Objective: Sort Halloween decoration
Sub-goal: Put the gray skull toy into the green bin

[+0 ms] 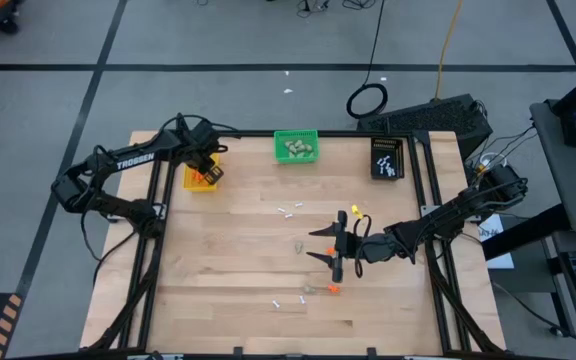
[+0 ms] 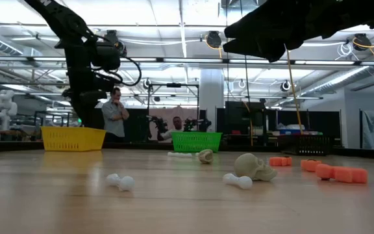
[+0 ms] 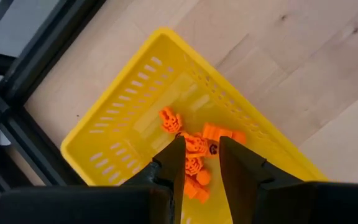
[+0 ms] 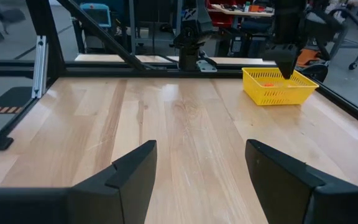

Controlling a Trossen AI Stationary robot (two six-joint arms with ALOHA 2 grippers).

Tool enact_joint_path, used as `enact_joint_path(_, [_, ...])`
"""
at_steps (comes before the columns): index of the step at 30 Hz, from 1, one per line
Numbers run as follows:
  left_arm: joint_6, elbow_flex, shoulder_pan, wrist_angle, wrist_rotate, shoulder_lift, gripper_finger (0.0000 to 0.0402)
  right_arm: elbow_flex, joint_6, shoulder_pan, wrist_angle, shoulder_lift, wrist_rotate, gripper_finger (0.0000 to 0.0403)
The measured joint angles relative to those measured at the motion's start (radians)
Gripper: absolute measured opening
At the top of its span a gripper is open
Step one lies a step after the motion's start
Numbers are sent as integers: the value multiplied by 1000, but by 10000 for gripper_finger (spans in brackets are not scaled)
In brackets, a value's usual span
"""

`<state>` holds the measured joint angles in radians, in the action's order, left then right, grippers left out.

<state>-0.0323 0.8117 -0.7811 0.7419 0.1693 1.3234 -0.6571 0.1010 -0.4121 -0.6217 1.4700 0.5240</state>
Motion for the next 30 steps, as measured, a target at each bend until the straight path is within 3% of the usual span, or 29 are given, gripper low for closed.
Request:
enact_joint_path(13, [30, 21, 139, 59, -2, -193, 90, 0, 4, 0, 27, 0, 3, 231])
enact_joint_path(20, [83, 22, 285, 61, -3, -280, 90, 0, 4, 0, 36, 0, 3, 231])
enact_joint_path(30, [169, 22, 516, 39, 16, -285, 90, 0, 4, 0, 37, 0, 3, 231])
